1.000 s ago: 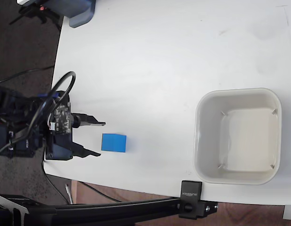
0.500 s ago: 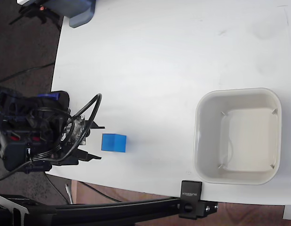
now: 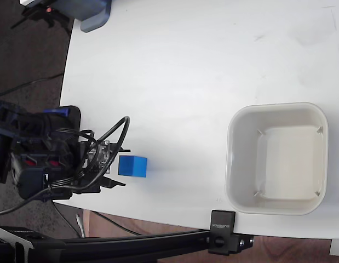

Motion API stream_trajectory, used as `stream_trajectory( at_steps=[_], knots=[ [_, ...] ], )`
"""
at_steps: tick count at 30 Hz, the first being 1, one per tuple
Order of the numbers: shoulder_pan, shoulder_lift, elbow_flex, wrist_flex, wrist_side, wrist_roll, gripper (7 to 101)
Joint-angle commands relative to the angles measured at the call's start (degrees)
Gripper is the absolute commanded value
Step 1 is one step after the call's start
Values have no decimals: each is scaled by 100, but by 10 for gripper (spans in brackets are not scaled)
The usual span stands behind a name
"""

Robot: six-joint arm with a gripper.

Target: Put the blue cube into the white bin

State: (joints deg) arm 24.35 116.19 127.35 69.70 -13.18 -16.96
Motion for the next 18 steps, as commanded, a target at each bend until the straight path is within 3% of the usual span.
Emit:
stream_trajectory(
  at_steps=[1,13,18],
  knots=[
    [-35,79,-132,-97,-88,-62,1003],
    [-105,-580,-475,114,-105,-202,1003],
    [-79,-501,-431,105,-53,-237,858]
  ],
)
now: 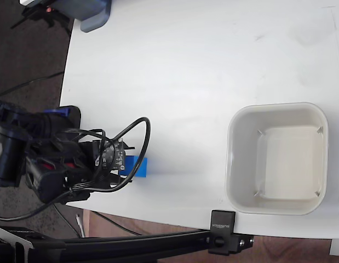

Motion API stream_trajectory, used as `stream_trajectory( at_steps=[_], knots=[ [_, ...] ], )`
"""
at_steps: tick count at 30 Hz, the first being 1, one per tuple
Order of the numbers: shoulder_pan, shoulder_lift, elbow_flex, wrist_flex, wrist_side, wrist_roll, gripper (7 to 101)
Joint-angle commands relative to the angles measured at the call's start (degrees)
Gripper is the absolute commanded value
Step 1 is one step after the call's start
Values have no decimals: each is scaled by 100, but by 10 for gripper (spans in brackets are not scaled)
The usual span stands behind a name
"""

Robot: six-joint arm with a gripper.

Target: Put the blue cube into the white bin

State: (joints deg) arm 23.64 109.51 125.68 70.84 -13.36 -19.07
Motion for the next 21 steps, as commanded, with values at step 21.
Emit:
stream_trajectory(
  at_steps=[21],
  knots=[
    [281,-26,-62,-624,-272,-237,618]
  ],
)
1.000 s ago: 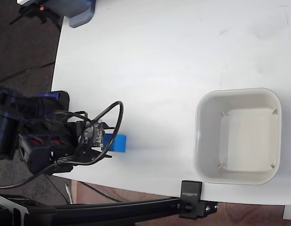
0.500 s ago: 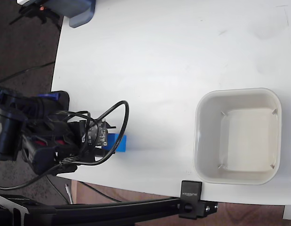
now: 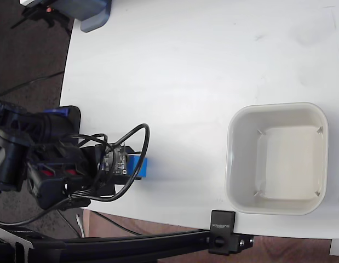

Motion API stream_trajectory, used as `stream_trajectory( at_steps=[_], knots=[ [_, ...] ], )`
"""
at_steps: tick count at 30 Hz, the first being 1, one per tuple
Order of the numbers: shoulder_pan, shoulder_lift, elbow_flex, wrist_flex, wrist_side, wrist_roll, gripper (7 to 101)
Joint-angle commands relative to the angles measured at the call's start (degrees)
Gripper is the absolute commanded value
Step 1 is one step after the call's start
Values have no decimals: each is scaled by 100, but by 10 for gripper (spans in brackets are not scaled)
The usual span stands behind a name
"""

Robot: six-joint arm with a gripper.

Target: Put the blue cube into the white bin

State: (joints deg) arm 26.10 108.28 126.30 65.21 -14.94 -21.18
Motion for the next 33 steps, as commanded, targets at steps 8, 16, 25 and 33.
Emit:
stream_trajectory(
  at_steps=[8,16,25,33],
  knots=[
    [-132,193,-650,580,53,18,618],
    [-1090,378,-1890,967,545,721,618],
    [-2566,-62,-2197,-1151,1696,1819,632],
    [-2276,-870,-2487,-3085,1310,1934,632]
  ],
)
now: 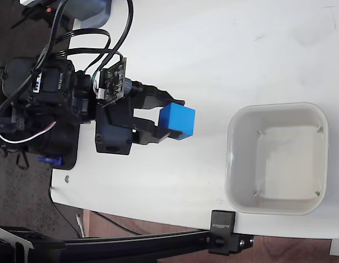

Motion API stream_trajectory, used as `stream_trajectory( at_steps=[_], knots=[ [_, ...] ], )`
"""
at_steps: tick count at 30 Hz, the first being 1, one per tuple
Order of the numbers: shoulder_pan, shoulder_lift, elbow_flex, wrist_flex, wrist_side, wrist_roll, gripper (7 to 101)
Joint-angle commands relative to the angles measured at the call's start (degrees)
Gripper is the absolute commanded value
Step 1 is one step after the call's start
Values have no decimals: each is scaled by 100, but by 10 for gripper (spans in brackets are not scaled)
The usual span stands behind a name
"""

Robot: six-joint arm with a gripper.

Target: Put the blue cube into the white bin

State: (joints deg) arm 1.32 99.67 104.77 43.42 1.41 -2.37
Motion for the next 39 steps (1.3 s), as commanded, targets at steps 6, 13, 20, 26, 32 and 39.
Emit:
stream_trajectory(
  at_steps=[6,13,20,26,32,39],
  knots=[
    [545,-352,-158,-2505,-747,211,632],
    [905,-1494,-870,-3305,-1345,220,651],
    [1134,-2549,-1890,-3366,-1740,255,651],
    [1160,-3155,-2531,-3375,-1846,264,661],
    [1107,-2918,-2487,-3094,-1767,237,1000],
    [1081,-2514,-2101,-3050,-1705,255,1003]
  ],
)
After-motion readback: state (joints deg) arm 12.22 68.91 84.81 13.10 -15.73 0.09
